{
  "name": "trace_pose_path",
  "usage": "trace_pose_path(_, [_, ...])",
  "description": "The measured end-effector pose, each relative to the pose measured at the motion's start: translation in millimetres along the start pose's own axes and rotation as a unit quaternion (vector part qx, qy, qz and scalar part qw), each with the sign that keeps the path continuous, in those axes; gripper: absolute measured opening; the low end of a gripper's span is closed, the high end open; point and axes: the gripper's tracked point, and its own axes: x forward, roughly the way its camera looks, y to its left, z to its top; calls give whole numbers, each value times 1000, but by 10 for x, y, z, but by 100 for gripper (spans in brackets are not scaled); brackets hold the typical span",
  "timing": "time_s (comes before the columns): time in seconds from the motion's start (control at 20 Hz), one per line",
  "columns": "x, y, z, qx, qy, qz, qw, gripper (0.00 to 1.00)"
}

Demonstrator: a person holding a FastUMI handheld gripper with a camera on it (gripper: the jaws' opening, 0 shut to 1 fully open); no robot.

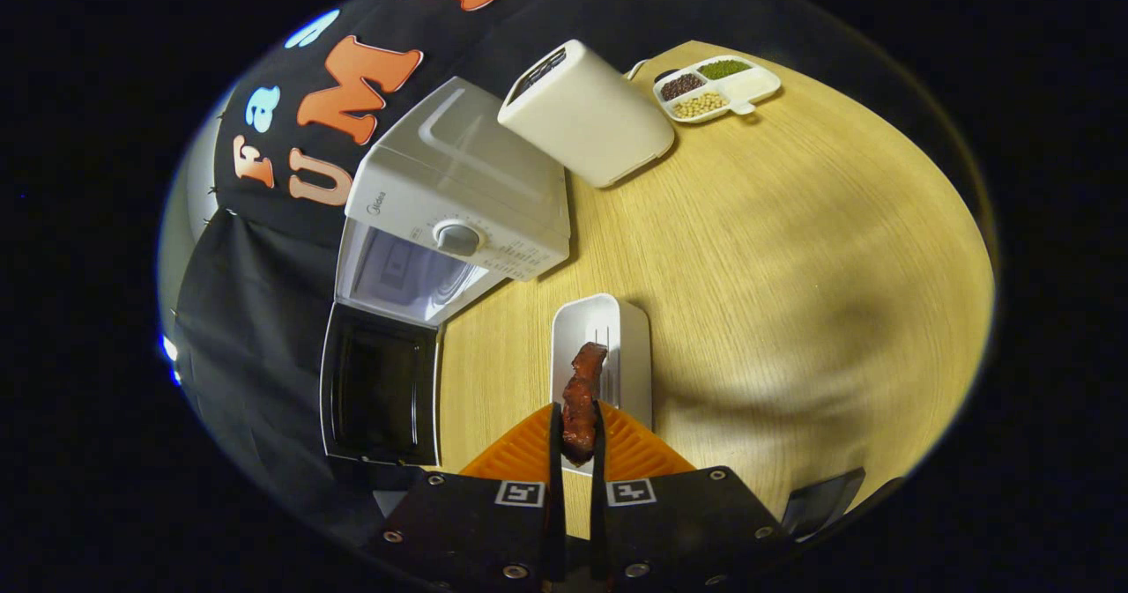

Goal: Open the microwave, put the food inside, and close the microwave door.

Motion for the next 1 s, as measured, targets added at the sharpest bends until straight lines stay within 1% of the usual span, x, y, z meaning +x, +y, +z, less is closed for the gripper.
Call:
trace_pose_path(0.2, [-61, 86, 79, -13, -51, -4, 999, 11])
trace_pose_path(0.35, [-126, 235, 156, -3, -85, 3, 996, 11])
trace_pose_path(0.55, [-268, 629, 273, 3, -140, 29, 990, 11])
trace_pose_path(0.65, [-294, 848, 297, -4, -164, 36, 986, 11])
trace_pose_path(0.8, [-194, 1231, 253, -11, -179, 53, 982, 11])
trace_pose_path(1.0, [125, 1674, 148, -23, -184, 71, 980, 11])
